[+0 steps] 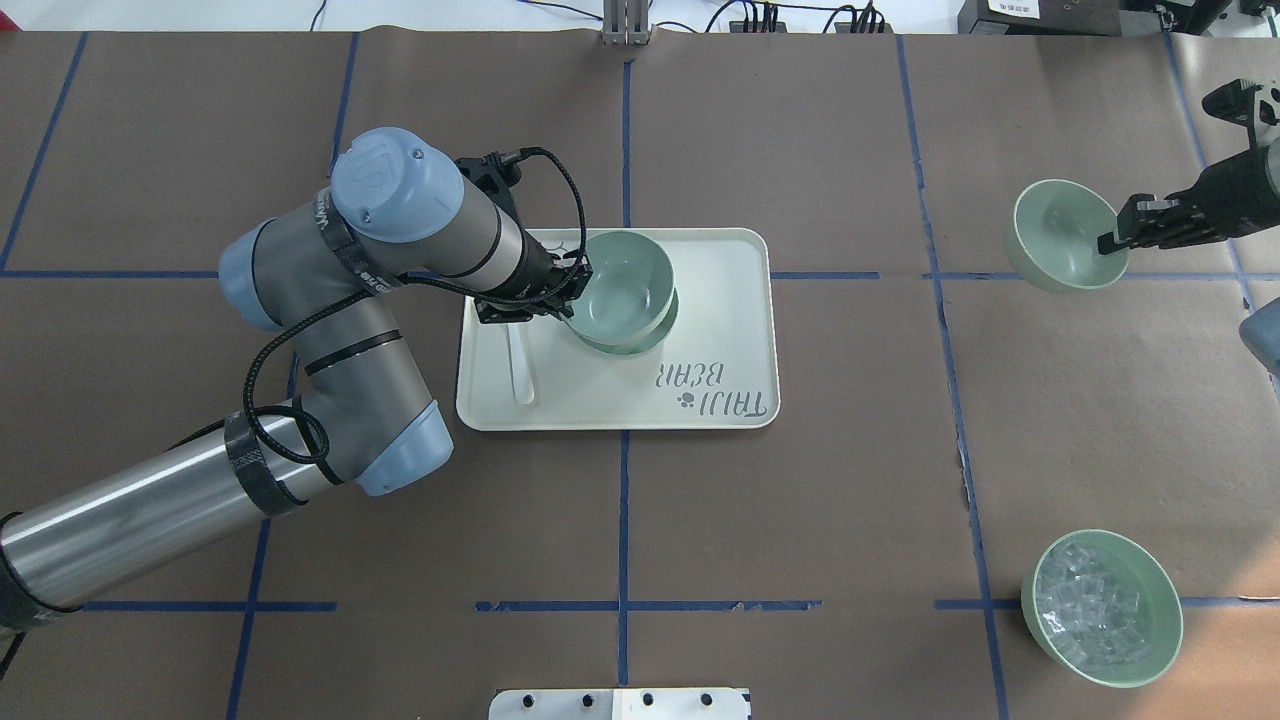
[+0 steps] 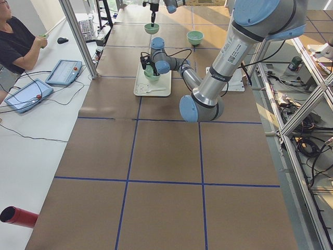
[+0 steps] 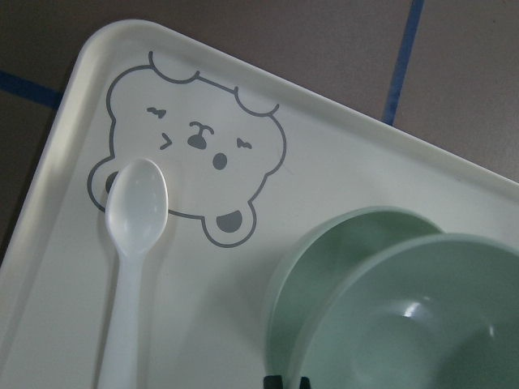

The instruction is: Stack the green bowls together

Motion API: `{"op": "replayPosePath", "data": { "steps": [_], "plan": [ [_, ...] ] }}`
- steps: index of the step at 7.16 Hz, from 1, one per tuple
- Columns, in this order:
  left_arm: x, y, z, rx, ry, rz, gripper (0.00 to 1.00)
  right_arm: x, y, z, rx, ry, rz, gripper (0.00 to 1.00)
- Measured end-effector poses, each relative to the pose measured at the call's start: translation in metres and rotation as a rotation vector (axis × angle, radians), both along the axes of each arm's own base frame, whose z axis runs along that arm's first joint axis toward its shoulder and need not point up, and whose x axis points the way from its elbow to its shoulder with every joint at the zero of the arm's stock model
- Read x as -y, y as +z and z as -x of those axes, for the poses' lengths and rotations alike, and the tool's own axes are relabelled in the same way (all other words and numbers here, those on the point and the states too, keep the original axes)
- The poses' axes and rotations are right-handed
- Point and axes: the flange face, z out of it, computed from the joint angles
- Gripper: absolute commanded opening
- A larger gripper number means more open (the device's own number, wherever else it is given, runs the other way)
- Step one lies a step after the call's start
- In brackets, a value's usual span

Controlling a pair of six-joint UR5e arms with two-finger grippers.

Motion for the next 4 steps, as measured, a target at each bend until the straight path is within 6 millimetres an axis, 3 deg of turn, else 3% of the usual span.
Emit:
{"op": "replayPosePath", "data": {
  "steps": [2,3,4],
  "plan": [
    [0.0035,0.0021,-0.0015,-0.004,-0.014,-0.005,0.0,0.0,0.0003,0.0,0.0,0.0,0.0,0.0],
    [0.004,0.0009,-0.0019,-0.006,-0.016,-0.007,0.53,-0.0001,0.0006,-0.0001,-0.001,0.0,0.001,0.0],
    [0.0045,0.0006,-0.0025,-0.01,-0.022,0.0,1.0,-0.0002,0.0008,-0.0001,-0.001,0.0,0.002,0.0]
  ]
}}
